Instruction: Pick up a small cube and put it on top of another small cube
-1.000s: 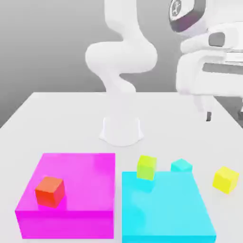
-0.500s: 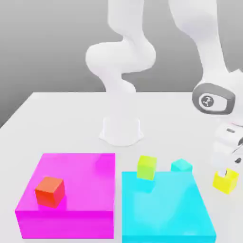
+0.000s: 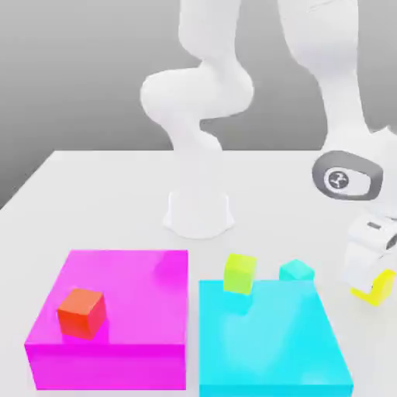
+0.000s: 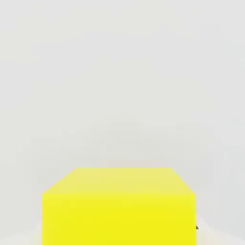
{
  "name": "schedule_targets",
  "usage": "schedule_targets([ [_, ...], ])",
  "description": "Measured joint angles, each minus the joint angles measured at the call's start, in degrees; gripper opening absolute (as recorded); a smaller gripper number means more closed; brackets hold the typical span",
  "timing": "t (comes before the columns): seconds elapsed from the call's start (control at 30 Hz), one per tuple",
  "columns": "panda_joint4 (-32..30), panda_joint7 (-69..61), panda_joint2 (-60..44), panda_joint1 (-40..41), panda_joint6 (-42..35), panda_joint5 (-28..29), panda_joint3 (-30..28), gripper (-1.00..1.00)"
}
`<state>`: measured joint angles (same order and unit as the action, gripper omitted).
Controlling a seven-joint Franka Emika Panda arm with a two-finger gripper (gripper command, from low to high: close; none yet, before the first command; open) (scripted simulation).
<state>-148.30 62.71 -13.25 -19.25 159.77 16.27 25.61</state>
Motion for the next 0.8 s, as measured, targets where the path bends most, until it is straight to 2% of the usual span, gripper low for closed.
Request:
schedule_targets([
  [0.27, -10.0, -7.3, 15.0, 2.8, -4.7, -11.9, 1.6, -1.0],
  [0.53, -21.6, -17.2, 30.9, -3.6, -7.3, -27.9, -5.7, -1.0],
  [0.67, -22.6, -16.6, 25.9, -2.6, -1.2, -27.1, -5.4, -1.0],
  [0.8, -22.6, -13.0, 17.8, -0.3, 6.8, -21.9, -4.6, -1.0],
])
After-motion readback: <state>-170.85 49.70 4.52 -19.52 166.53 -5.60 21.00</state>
